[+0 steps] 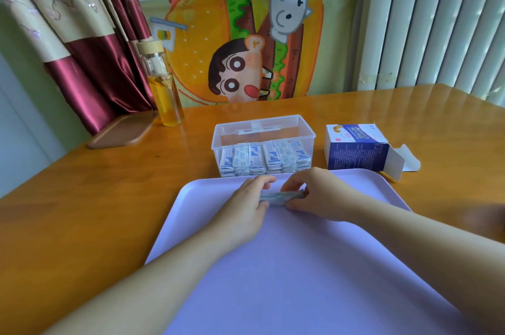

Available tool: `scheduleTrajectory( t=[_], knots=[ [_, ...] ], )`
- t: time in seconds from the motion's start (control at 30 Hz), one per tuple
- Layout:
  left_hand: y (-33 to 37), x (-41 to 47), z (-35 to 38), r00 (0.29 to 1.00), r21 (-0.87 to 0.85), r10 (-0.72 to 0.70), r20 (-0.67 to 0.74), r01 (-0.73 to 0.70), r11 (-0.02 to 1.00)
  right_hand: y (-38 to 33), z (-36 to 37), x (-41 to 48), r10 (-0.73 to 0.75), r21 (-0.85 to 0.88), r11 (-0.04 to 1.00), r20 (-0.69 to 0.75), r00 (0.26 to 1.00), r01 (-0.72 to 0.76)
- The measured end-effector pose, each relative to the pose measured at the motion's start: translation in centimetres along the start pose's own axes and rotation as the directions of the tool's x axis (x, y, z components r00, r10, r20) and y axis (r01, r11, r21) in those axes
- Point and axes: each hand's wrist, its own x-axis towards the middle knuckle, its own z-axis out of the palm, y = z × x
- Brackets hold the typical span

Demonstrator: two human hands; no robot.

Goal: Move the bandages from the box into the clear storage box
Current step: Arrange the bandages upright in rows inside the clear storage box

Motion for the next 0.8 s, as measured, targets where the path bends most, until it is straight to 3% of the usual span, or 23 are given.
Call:
scheduleTrajectory(
  t=[0.2,0.33,0.4,0.47,0.57,0.63,0.8],
  knots=[
    [0.3,0.1,0.1,0.999,0.105,0.031,0.018,-0.033,0.994,0.5,-0.2,0.2,-0.018,-0.03,0.999,-0.03,0.999,0.017],
    [1.6,0.2,-1.2,1.0,0.189,0.005,0.022,-0.009,0.982,-0.2,-0.7,0.6,-0.052,-0.018,0.999,-0.155,0.986,0.05],
    [2.4,0.5,-2.9,0.994,0.085,-0.063,0.088,0.056,0.995,-1.1,-2.0,0.6,-0.104,-0.026,0.995,-0.189,0.976,0.101],
    [3.3,0.9,-4.4,0.963,-0.153,-0.141,0.23,0.179,0.972,-2.2,-3.5,0.6,-0.17,-0.013,0.985,-0.179,0.969,0.17],
    [4.4,0.9,-6.0,0.904,-0.469,-0.192,0.381,0.368,0.803,-3.7,-5.3,0.9,-0.246,0.057,0.965,-0.145,0.958,0.257],
    [4.8,0.7,-6.5,0.88,-0.589,-0.188,0.436,0.437,0.68,-4.3,-6.0,1.2,-0.277,0.042,0.958,-0.132,0.952,0.284],
    [5.0,0.9,-5.7,0.897,-0.76,-0.185,0.401,0.438,0.481,-4.6,-6.1,1.3,-0.241,0.018,0.969,-0.181,0.954,0.248]
  ],
)
